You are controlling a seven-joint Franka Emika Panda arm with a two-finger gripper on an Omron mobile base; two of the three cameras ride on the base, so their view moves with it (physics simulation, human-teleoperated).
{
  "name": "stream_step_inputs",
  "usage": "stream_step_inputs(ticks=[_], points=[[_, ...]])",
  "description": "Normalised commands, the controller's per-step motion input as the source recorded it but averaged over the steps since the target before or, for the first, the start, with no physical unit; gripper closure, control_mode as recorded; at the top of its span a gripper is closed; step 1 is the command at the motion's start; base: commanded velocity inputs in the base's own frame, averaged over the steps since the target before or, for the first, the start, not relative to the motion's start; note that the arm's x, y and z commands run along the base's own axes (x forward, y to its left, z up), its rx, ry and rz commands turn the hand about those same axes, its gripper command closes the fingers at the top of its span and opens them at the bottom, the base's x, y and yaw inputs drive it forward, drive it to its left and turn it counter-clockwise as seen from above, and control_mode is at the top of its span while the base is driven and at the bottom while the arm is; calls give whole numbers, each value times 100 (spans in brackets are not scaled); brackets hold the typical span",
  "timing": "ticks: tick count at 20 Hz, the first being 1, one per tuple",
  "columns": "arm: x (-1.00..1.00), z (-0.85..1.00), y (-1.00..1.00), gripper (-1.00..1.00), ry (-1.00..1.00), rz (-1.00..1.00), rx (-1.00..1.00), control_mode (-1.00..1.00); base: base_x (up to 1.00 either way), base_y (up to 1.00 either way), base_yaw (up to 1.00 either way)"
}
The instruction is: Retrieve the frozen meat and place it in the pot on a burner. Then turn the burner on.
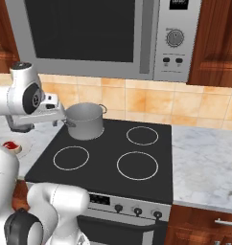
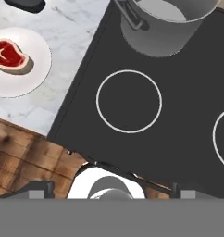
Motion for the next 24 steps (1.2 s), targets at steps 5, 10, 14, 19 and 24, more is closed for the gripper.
stream_step_inputs(ticks=[5,10,14,19,24], points=[[-37,-7,65,-100,0,23,-7,-100,0,0,0],[-22,-5,58,-100,0,21,-2,-100,0,0,0],[-7,-10,53,-100,0,13,0,-100,0,0,0],[0,-18,56,-100,0,10,0,-100,0,0,0],[0,-32,60,-100,0,9,0,-100,0,0,0]])
